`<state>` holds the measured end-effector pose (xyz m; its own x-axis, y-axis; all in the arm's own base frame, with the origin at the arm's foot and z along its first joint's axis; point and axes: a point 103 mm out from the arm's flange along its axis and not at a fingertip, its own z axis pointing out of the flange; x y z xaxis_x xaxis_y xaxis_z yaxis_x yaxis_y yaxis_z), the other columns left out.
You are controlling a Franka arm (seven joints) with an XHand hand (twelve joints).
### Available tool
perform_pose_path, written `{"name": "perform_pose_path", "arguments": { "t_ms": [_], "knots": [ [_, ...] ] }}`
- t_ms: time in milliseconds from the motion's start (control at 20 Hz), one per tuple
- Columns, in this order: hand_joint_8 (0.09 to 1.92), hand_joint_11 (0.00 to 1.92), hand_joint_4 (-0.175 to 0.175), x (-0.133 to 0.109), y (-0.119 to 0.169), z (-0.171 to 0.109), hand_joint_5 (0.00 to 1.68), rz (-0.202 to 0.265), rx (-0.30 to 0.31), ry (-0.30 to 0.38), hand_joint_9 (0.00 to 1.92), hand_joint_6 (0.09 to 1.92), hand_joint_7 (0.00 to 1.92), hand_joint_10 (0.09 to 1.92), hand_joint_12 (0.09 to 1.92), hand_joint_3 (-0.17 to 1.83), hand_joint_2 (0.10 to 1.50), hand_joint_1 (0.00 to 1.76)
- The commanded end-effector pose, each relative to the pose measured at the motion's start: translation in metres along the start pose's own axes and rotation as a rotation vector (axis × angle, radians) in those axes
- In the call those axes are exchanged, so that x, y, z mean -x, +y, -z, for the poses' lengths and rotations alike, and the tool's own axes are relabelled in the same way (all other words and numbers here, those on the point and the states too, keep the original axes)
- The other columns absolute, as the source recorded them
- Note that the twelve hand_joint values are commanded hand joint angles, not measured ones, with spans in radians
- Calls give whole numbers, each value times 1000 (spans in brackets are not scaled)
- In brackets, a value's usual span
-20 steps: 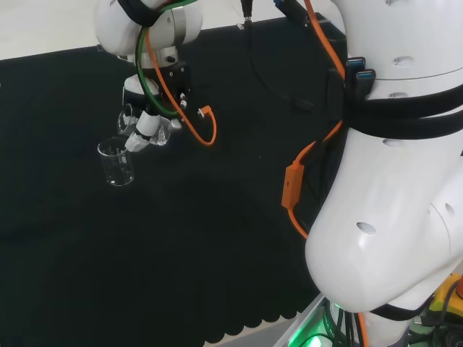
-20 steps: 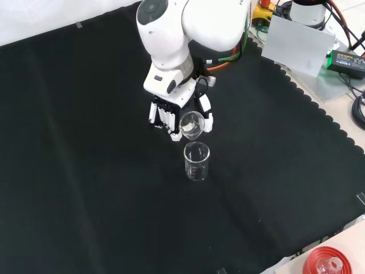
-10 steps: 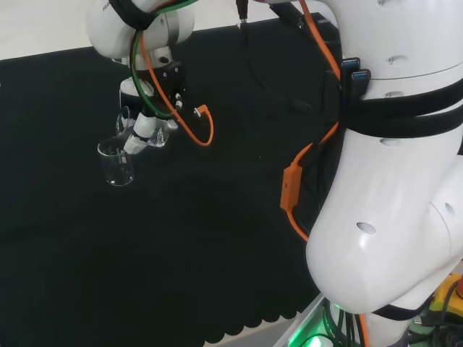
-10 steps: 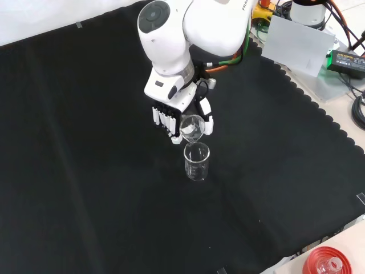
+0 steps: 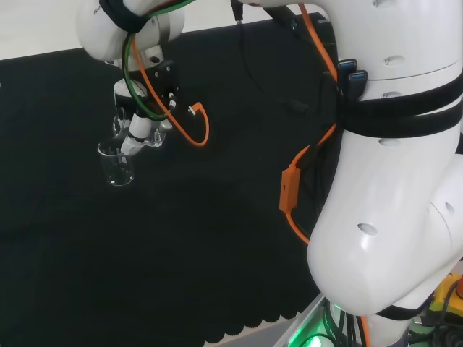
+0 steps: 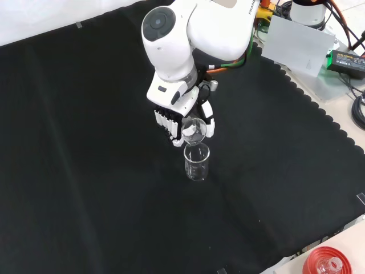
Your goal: Pour the water from the handheld beaker into the one on the table.
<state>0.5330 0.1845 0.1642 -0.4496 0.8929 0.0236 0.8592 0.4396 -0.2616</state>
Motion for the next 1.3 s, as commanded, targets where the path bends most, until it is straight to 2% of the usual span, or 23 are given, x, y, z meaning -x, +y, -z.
{"name": "perform_pose_path", "arguments": {
  "t_ms": [50, 650, 750, 800, 850, 1000, 1300],
  "knots": [
    [87, 1308, -175, 0, 0, 0, 1466, -2, -9, -13, 1548, 198, 1577, 194, 844, 436, 714, 1321],
    [87, 1322, -175, -3, 2, 2, 1468, -13, -50, -45, 1559, 194, 1578, 189, 831, 445, 709, 1322],
    [87, 1330, -17, -4, 2, 2, 1396, -12, -56, -54, 1569, 450, 1618, 182, 826, 669, 589, 1315],
    [87, 1333, 27, -4, 3, 3, 1377, -12, -59, -61, 1573, 522, 1630, 179, 824, 739, 551, 1313],
    [87, 1334, 51, -4, 3, 3, 1367, -13, -61, -69, 1575, 561, 1637, 178, 823, 777, 530, 1312],
    [87, 1330, 73, -4, 3, 4, 1358, -14, -72, -90, 1577, 596, 1644, 176, 821, 811, 511, 1312],
    [87, 1324, 75, -4, 2, 5, 1357, -15, -98, -130, 1578, 600, 1645, 175, 819, 817, 508, 1312]
  ]
}}
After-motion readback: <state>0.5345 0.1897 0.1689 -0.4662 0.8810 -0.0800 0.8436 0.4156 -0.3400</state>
